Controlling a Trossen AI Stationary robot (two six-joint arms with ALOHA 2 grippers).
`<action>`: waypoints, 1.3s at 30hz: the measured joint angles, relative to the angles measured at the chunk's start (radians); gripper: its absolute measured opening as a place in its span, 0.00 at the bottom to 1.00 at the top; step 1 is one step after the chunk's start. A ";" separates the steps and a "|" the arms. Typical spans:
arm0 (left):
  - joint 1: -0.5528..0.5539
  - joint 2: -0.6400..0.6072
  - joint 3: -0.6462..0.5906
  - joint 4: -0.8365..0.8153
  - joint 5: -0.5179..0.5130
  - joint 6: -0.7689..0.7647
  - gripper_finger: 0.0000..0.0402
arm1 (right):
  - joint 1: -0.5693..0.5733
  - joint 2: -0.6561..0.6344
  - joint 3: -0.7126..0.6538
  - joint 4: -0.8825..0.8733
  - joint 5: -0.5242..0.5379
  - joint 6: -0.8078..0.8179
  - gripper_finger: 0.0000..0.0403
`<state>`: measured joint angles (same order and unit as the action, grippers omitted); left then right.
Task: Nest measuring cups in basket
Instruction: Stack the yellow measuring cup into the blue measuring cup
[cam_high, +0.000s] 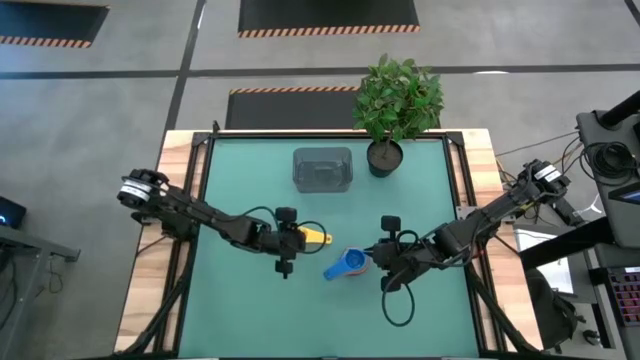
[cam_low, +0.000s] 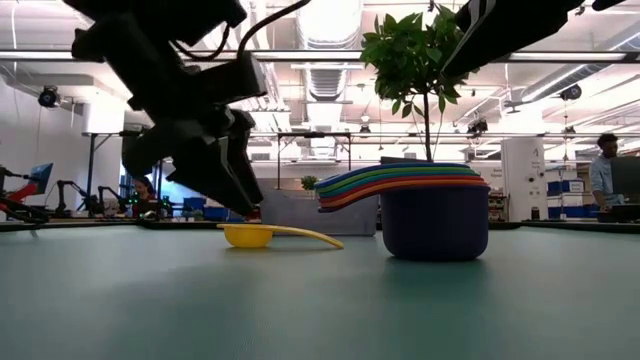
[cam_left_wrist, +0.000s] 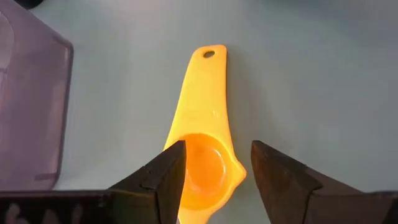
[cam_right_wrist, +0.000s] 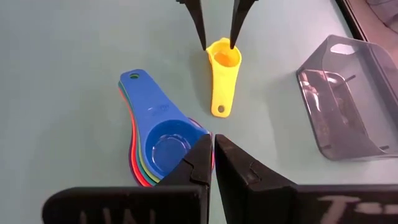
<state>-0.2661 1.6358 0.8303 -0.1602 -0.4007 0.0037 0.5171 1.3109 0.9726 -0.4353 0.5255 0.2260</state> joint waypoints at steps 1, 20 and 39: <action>0.000 0.000 -0.008 0.011 0.000 -0.005 0.41 | 0.000 0.000 0.000 0.000 0.000 0.000 0.02; 0.002 0.000 -0.202 0.310 0.001 -0.066 0.20 | 0.000 0.001 0.000 0.003 0.001 0.009 0.02; 0.000 -0.004 -0.217 0.324 -0.005 -0.037 0.02 | 0.000 0.001 0.000 0.004 0.001 0.010 0.02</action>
<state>-0.2662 1.6315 0.6135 0.1635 -0.4053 -0.0336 0.5171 1.3121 0.9722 -0.4316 0.5262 0.2359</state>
